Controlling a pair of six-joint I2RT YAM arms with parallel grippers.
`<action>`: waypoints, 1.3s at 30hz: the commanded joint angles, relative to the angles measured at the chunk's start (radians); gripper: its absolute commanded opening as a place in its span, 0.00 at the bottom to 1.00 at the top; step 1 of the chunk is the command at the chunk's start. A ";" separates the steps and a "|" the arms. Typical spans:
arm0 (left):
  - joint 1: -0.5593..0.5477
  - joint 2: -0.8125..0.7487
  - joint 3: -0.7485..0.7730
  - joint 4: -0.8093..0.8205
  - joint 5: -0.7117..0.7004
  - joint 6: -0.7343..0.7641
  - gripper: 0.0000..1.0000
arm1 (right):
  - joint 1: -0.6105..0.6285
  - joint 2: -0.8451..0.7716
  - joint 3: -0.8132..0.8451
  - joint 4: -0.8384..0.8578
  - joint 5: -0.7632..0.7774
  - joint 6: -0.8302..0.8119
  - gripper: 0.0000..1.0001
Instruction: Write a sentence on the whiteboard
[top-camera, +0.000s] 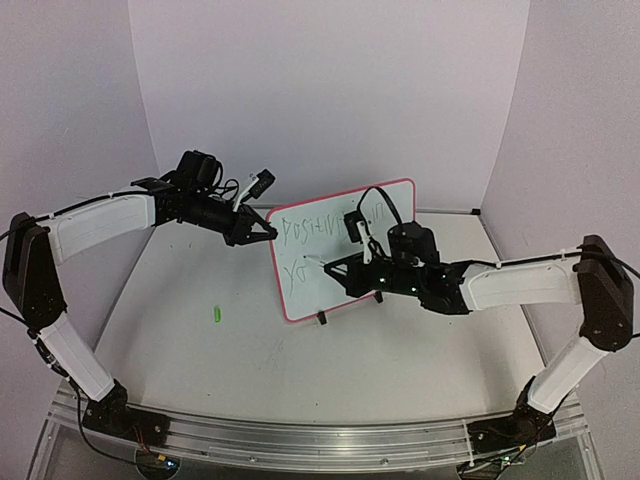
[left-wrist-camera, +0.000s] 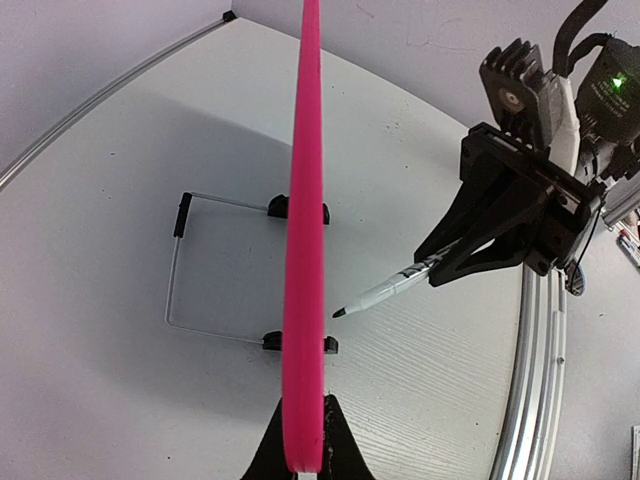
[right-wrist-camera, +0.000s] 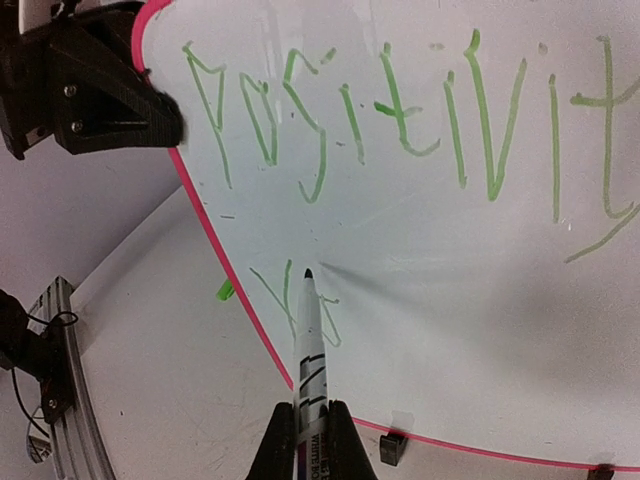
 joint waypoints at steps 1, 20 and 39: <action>-0.013 0.012 0.002 -0.072 -0.032 0.049 0.00 | -0.006 -0.039 -0.024 0.029 0.010 -0.005 0.00; -0.017 0.012 0.002 -0.074 -0.039 0.051 0.00 | -0.023 0.042 0.009 0.028 0.013 -0.006 0.00; -0.018 0.013 0.003 -0.076 -0.040 0.051 0.00 | -0.030 0.075 -0.048 0.008 0.019 0.022 0.00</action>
